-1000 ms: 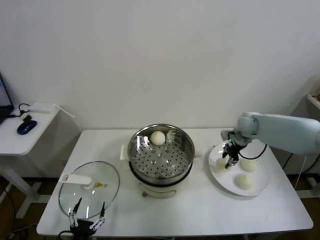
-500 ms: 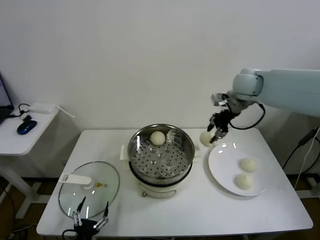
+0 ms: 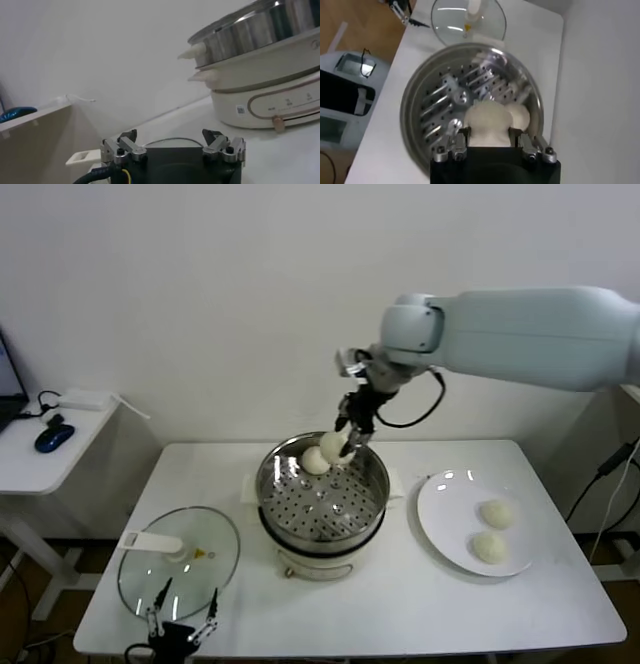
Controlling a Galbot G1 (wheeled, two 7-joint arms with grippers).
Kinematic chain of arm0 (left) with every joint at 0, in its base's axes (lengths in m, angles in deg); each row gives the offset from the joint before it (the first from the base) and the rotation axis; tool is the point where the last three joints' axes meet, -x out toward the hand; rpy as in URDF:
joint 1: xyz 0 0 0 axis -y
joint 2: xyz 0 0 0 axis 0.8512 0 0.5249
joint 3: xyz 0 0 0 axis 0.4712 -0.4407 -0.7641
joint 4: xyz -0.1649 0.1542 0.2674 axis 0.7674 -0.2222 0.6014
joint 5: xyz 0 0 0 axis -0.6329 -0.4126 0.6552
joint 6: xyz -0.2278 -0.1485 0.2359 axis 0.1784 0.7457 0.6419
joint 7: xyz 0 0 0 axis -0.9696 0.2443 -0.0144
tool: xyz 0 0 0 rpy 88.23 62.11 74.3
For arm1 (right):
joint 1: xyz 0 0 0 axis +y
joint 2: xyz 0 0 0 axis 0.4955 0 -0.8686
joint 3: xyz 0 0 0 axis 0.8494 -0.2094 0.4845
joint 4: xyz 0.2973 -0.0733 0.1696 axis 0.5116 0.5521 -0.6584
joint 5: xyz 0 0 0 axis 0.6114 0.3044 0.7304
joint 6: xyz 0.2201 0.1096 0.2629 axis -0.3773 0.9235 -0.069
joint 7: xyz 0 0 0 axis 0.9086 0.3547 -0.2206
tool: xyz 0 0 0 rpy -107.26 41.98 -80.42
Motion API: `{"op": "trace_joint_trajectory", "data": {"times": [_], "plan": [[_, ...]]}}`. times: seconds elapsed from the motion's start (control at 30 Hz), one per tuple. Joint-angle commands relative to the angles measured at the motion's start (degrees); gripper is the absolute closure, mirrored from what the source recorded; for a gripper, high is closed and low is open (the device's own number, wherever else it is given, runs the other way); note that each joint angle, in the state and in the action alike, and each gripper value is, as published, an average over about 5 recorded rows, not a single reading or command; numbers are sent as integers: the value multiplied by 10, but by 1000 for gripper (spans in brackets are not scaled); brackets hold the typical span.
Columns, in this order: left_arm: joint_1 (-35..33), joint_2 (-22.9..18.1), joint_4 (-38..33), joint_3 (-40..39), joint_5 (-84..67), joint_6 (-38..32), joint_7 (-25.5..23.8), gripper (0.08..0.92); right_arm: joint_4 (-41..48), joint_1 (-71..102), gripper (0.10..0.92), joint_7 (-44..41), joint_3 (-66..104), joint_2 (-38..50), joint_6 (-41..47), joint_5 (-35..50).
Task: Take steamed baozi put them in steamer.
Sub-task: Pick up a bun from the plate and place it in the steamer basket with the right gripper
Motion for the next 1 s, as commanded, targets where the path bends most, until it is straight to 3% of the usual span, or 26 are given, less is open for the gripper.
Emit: {"op": "trace_joint_trajectory", "data": {"times": [0.03, 0.83, 1.0], "plan": [[0, -1, 2, 1, 3, 0, -1, 177, 79, 105, 480, 21, 50, -89, 13, -10], [13, 5, 16, 0, 2, 3, -3, 177, 140, 178, 482, 34, 57, -124, 8, -44], [13, 4, 14, 0, 2, 3, -3, 177, 141, 173, 418, 41, 57, -122, 4, -43]]}}
